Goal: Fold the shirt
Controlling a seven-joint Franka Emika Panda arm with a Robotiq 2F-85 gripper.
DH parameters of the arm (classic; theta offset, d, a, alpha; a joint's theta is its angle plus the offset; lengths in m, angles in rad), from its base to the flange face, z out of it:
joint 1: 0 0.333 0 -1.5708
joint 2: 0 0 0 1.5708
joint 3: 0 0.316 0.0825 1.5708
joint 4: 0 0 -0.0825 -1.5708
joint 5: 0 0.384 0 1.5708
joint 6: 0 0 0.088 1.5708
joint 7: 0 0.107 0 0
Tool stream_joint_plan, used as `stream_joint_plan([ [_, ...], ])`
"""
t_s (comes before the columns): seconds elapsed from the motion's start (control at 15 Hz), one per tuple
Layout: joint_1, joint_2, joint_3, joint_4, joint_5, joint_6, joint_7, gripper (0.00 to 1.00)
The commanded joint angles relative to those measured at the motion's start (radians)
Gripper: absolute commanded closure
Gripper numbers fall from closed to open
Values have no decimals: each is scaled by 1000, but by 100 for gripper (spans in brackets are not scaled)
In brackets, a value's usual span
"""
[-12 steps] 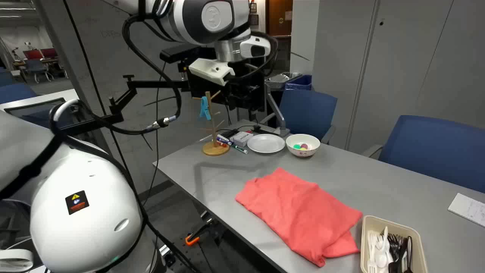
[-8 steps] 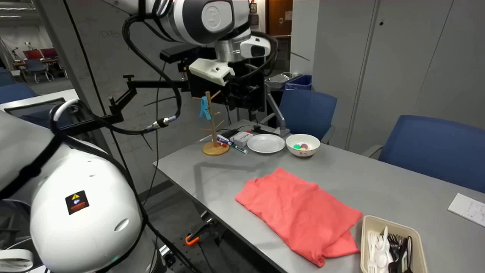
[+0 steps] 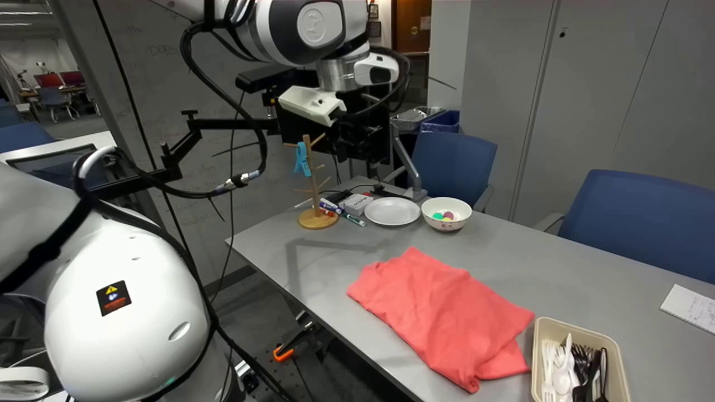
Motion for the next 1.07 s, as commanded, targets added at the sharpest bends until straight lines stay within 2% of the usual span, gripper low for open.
stream_joint_plan([
  [0.0,1,0,-1,2,-1,-3,1,0],
  [0.53,2,39,-4,-6,4,8,-5,0],
  [1.0,8,228,-7,-43,6,77,-49,0],
])
